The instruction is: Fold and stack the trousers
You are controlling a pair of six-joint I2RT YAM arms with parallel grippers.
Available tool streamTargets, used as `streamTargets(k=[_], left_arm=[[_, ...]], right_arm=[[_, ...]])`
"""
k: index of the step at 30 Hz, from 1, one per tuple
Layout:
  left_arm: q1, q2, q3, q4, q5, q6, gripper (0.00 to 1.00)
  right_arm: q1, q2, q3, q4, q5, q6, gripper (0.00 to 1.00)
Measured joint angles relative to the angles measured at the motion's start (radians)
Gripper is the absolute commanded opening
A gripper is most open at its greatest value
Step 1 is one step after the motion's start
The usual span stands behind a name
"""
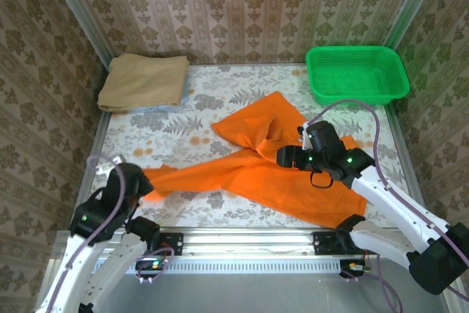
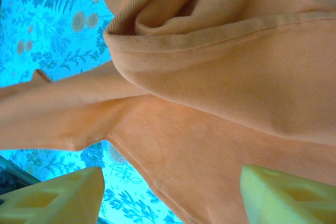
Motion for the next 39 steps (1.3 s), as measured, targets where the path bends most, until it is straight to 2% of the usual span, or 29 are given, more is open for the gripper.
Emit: streamTargets(k=[1,3,6,10,17,24,26,29,30,33,34,36,39], left_arm=[[0.000,-0.020,0.011,-0.011,-0.001,-0.013,0.10],[0.000,-0.037,0.042,-0.027,0.000,-0.038,0.12],[0.000,-0.037,0.049,-0.028,0.012,-0.063,0.26],[0.000,-0.070,-0.002,-0.010,0.051,-0.054,0.59],[0.000,-0.056,-0.009,0.065,0.061,-0.017,0.57],[0.003,0.090,0.008,0.192,0.053,0.038,0.68],[0.018,0.144,0.036,0.221,0.045,0.067,0.70],[0.102,0.222,0.097,0.260,0.042,0.111,0.70],[0.144,0.245,0.116,0.277,0.056,0.127,0.70],[0.275,0.305,0.154,0.335,0.120,0.161,0.70],[0.315,0.320,0.158,0.352,0.148,0.169,0.69],[0.390,0.355,0.158,0.386,0.210,0.182,0.66],[0.448,0.407,0.158,0.429,0.287,0.193,0.60]], right_arm=[[0.000,0.000,0.008,-0.009,0.006,-0.006,0.74],[0.000,0.000,0.023,-0.019,0.018,-0.011,0.74],[0.010,0.021,0.033,-0.023,0.021,-0.011,0.74],[0.100,0.082,0.034,-0.022,0.036,-0.006,0.73],[0.363,0.285,0.031,0.025,0.064,-0.001,0.72],[0.546,0.577,0.093,0.012,0.226,-0.072,0.69],[0.581,0.654,0.157,0.007,0.270,-0.117,0.64],[0.608,0.764,0.257,0.022,0.320,-0.188,0.42],[0.608,0.798,0.282,0.028,0.335,-0.206,0.28],[0.605,0.844,0.307,0.044,0.362,-0.246,0.05],[0.605,0.842,0.304,0.047,0.366,-0.254,0.00],[0.601,0.810,0.272,0.061,0.365,-0.243,0.00],[0.572,0.698,0.154,0.058,0.313,-0.212,0.00]])
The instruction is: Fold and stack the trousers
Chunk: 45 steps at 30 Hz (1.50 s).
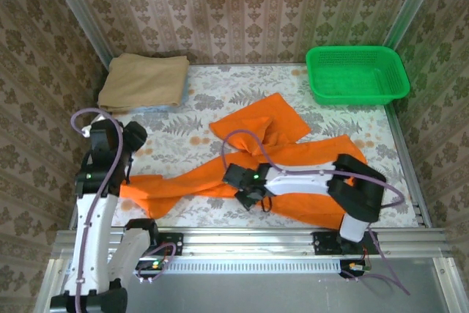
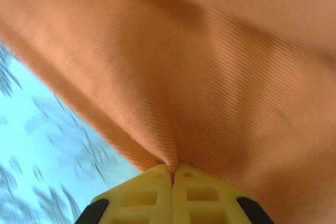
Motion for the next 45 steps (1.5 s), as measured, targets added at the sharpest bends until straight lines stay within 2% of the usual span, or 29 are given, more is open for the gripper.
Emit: streamTargets(k=[3,6,7,9,11,13,16,20,24,29,30,32,36,39,41,42,44,45], left_arm=[[-0.001,0.076,0.005,0.045,0.065,0.009,0.57],[-0.096,0.188,0.039,0.080,0.065,0.026,0.61],[-0.149,0.232,0.061,0.086,0.054,0.036,0.63],[-0.269,0.351,0.135,0.106,0.038,0.060,0.65],[-0.361,0.491,0.223,0.148,0.035,0.082,0.68],[-0.414,0.622,0.301,0.180,0.029,0.100,0.71],[-0.451,0.834,0.428,0.203,0.028,0.132,0.73],[-0.449,1.133,0.669,0.164,0.029,0.194,0.69],[-0.460,1.470,1.071,0.055,0.027,0.299,0.73],[-0.529,1.867,1.755,-0.191,0.043,0.461,0.78],[-0.543,1.918,1.844,-0.221,0.056,0.481,0.79],[-0.568,1.942,1.862,-0.260,0.085,0.507,0.82],[-0.597,1.904,1.661,-0.280,0.099,0.533,0.80],[-0.599,1.911,1.618,-0.294,0.078,0.544,0.74],[-0.603,1.908,1.629,-0.304,0.038,0.555,0.64],[-0.603,1.910,1.629,-0.307,0.021,0.559,0.56],[-0.610,1.915,1.629,-0.314,-0.003,0.575,0.28],[-0.615,1.915,1.629,-0.315,-0.016,0.579,0.17]], right_arm=[[-0.046,-0.163,-0.100,-0.045,-0.048,0.053,0.00],[-0.081,-0.328,-0.174,-0.090,-0.077,0.111,0.01],[-0.089,-0.365,-0.192,-0.103,-0.085,0.126,0.07],[-0.102,-0.439,-0.222,-0.145,-0.105,0.159,0.48],[-0.106,-0.492,-0.229,-0.197,-0.123,0.171,0.64],[-0.109,-0.546,-0.226,-0.241,-0.134,0.181,0.70],[-0.145,-0.631,-0.170,-0.324,-0.129,0.187,0.71],[-0.333,-0.692,-0.034,-0.359,-0.040,0.186,0.71],[-0.531,-0.714,-0.006,-0.332,0.013,0.179,0.71],[-0.689,-0.704,-0.022,-0.275,-0.016,0.174,0.71],[-0.708,-0.704,-0.034,-0.261,-0.033,0.175,0.71],[-0.728,-0.704,-0.056,-0.239,-0.060,0.175,0.71],[-0.734,-0.703,-0.077,-0.222,-0.104,0.175,0.71],[-0.734,-0.706,-0.078,-0.212,-0.126,0.175,0.70],[-0.734,-0.711,-0.078,-0.208,-0.142,0.175,0.70],[-0.734,-0.716,-0.078,-0.207,-0.146,0.175,0.70],[-0.734,-0.733,-0.078,-0.207,-0.157,0.175,0.70],[-0.734,-0.740,-0.078,-0.207,-0.160,0.175,0.70]])
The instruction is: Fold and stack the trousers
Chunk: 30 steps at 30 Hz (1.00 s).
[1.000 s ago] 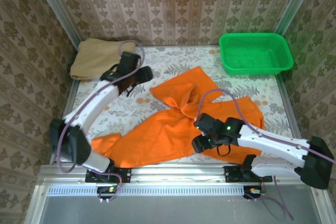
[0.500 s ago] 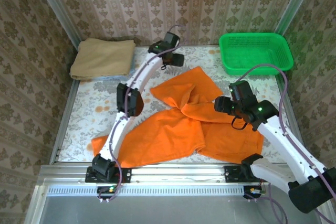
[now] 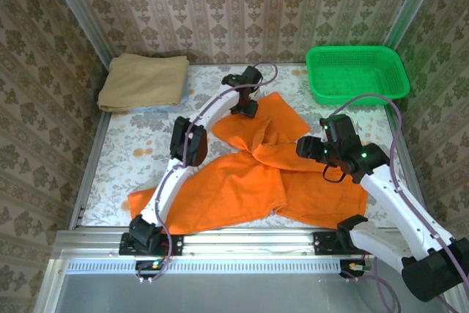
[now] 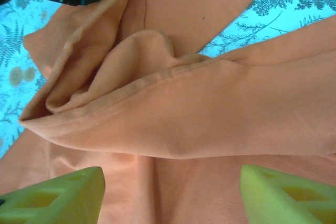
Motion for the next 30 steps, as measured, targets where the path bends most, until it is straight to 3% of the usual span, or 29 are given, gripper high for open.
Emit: streamTargets(k=[1,2,8,12,16,17,18,19,20,23,26,30], left_arm=[[-0.006,0.000,0.000,-0.003,-0.013,0.006,0.02],[-0.011,0.002,0.000,-0.004,-0.017,0.010,0.00],[-0.023,-0.026,-0.051,0.010,-0.082,0.034,0.00],[-0.012,-0.169,-0.265,0.056,-0.144,0.043,0.00],[0.016,-0.290,-0.315,0.063,-0.156,0.043,0.00],[0.023,-0.318,-0.319,0.077,-0.156,0.043,0.06],[0.030,-0.335,-0.319,0.086,-0.156,0.042,0.28],[0.035,-0.339,-0.310,0.089,-0.154,0.045,0.41],[0.038,-0.328,-0.284,0.087,-0.145,0.043,0.44],[0.037,-0.222,-0.154,0.074,-0.122,0.045,0.64],[0.021,-0.110,-0.110,0.073,-0.098,0.050,0.73],[-0.001,-0.059,-0.111,0.084,-0.079,0.043,0.70]], right_arm=[[0.000,-0.008,0.000,0.000,-0.004,0.000,0.70],[0.000,-0.016,0.000,0.000,-0.005,0.000,0.70],[0.000,-0.025,-0.005,0.000,-0.007,0.000,0.69],[0.000,-0.026,-0.023,0.001,-0.007,0.000,0.69],[0.000,-0.025,-0.031,0.008,-0.007,0.000,0.69],[0.000,-0.025,-0.031,0.010,-0.007,0.000,0.69],[0.000,-0.025,-0.031,0.014,-0.008,0.000,0.69],[-0.001,-0.025,-0.031,0.018,-0.008,-0.001,0.69],[-0.001,-0.024,-0.031,0.022,-0.008,-0.001,0.70],[-0.001,-0.023,-0.031,0.024,-0.011,-0.004,0.70],[-0.003,-0.023,-0.031,0.024,-0.011,-0.015,0.71],[-0.005,-0.023,-0.031,0.023,-0.013,-0.020,0.71]])
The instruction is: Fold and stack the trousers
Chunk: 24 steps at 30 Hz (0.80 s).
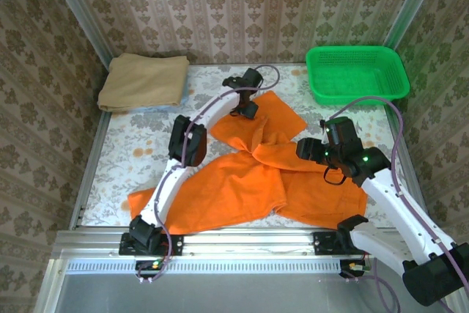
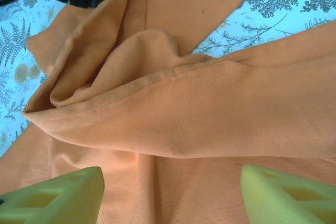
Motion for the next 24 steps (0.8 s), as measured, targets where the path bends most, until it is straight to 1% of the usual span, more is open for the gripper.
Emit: streamTargets(k=[1,2,3,5,7,10,11,14,18,20,24], left_arm=[[-0.003,-0.007,0.000,0.003,0.002,-0.002,0.68],[-0.004,-0.009,-0.002,0.006,0.007,-0.005,0.62],[-0.005,-0.008,-0.010,0.009,0.009,-0.008,0.56],[-0.003,-0.004,-0.027,0.013,0.027,-0.015,0.37],[-0.004,-0.005,-0.027,0.010,0.037,-0.016,0.25],[-0.004,-0.004,-0.040,0.019,0.063,-0.017,0.05],[-0.004,-0.009,-0.050,0.028,0.068,-0.021,0.00],[-0.002,-0.043,-0.115,0.066,0.076,-0.018,0.00],[0.002,-0.127,-0.275,0.153,0.067,-0.021,0.00],[0.011,-0.196,-0.396,0.196,0.062,-0.036,0.00],[0.069,-0.416,-0.762,0.282,0.072,-0.107,0.00]], right_arm=[[0.000,0.000,0.000,0.000,-0.002,0.000,0.71],[0.000,0.000,0.000,0.000,-0.006,0.000,0.71],[0.000,-0.001,0.000,0.000,-0.012,0.000,0.71],[0.000,-0.005,0.000,0.000,-0.019,0.000,0.71],[0.000,-0.014,0.000,-0.001,-0.021,0.000,0.71],[0.000,-0.030,0.002,-0.001,-0.021,0.000,0.71],[0.000,-0.034,0.003,-0.001,-0.021,0.000,0.71],[0.000,-0.044,0.003,-0.002,-0.021,0.000,0.71],[0.000,-0.050,0.003,-0.002,-0.021,0.000,0.71],[0.000,-0.050,0.003,-0.002,-0.021,0.000,0.71],[0.000,-0.052,0.003,-0.002,-0.021,0.000,0.71]])
